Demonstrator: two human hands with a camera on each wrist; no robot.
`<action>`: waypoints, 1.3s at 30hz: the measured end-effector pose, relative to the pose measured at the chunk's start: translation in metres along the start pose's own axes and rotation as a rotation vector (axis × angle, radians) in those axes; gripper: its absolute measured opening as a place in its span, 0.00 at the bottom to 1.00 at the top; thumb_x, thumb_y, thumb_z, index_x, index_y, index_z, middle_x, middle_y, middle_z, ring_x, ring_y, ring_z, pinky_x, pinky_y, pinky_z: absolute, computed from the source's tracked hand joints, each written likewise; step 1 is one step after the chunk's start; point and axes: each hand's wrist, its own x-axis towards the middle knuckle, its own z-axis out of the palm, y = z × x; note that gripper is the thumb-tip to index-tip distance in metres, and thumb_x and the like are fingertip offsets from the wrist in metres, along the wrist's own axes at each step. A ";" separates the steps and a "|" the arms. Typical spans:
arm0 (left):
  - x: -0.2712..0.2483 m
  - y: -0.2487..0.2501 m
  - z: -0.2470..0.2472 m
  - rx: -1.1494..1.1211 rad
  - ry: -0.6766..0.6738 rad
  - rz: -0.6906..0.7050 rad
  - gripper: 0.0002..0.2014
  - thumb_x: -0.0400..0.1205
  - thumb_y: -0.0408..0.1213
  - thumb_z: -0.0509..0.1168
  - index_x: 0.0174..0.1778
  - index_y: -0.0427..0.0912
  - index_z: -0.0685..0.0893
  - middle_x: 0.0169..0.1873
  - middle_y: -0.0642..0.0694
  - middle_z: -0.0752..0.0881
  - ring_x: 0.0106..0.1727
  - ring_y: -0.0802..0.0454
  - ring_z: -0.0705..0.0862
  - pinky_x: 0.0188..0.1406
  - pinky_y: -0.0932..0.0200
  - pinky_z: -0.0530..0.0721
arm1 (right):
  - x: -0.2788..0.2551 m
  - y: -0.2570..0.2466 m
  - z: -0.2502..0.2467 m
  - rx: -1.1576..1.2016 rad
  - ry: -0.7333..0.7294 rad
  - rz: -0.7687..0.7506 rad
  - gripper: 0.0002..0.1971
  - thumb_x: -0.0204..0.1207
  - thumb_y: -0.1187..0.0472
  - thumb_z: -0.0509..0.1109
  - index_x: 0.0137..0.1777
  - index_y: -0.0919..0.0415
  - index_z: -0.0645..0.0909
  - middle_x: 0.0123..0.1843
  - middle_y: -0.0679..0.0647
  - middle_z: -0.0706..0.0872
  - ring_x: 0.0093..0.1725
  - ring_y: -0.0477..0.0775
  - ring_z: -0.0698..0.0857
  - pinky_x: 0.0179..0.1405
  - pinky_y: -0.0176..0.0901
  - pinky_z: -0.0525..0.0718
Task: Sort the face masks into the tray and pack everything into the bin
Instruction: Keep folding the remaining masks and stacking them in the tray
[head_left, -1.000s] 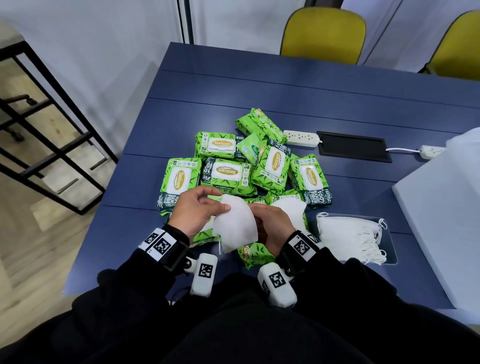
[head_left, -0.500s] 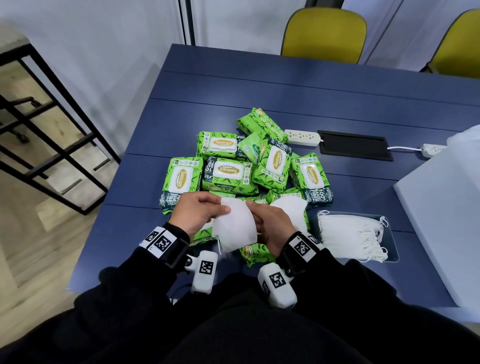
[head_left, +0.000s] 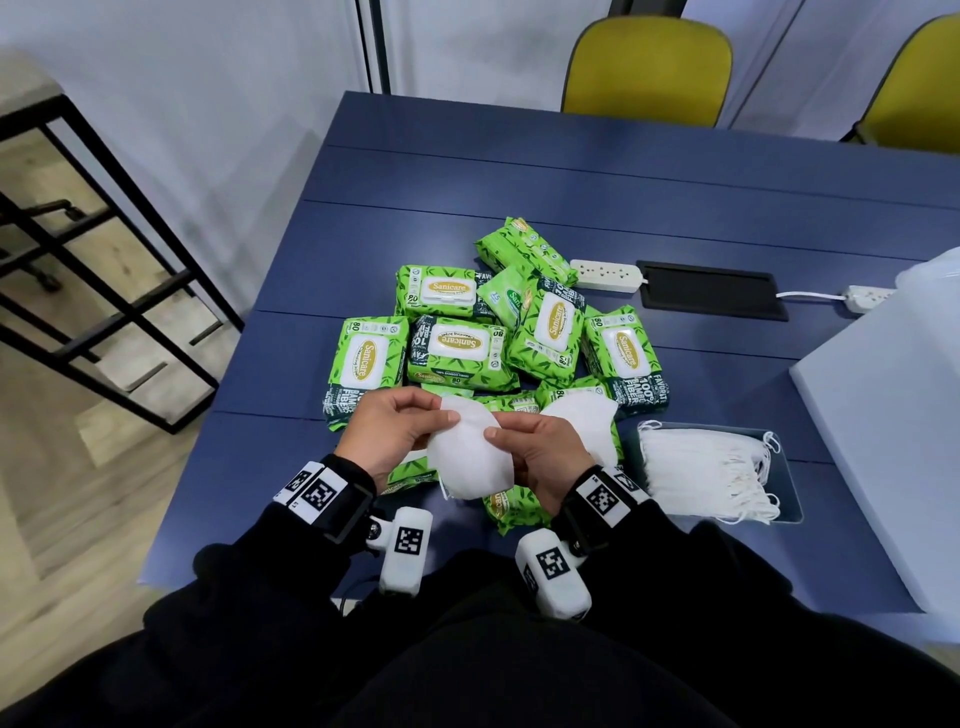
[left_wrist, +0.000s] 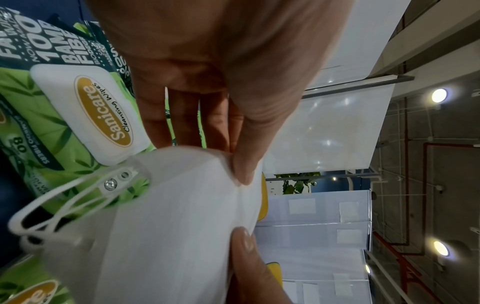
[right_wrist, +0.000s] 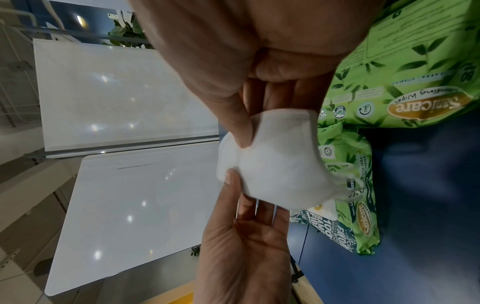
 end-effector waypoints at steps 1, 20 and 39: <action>0.000 0.000 -0.001 0.000 0.001 0.001 0.10 0.72 0.24 0.81 0.46 0.30 0.88 0.41 0.36 0.91 0.40 0.44 0.88 0.43 0.52 0.89 | 0.001 0.000 0.001 0.004 0.006 0.007 0.09 0.79 0.72 0.73 0.56 0.65 0.89 0.43 0.59 0.93 0.34 0.55 0.91 0.29 0.43 0.88; 0.003 0.002 -0.002 0.273 0.135 0.240 0.16 0.69 0.34 0.86 0.48 0.47 0.89 0.45 0.48 0.89 0.44 0.53 0.85 0.45 0.59 0.87 | 0.006 -0.003 0.000 0.001 0.105 -0.028 0.07 0.79 0.74 0.73 0.53 0.66 0.89 0.43 0.62 0.92 0.32 0.55 0.89 0.27 0.42 0.86; 0.004 0.013 0.037 0.555 -0.030 0.422 0.07 0.81 0.40 0.75 0.53 0.49 0.96 0.46 0.55 0.95 0.48 0.61 0.91 0.55 0.56 0.88 | -0.005 -0.017 -0.010 0.123 0.053 -0.100 0.16 0.84 0.64 0.60 0.57 0.70 0.89 0.52 0.65 0.93 0.54 0.62 0.93 0.55 0.54 0.89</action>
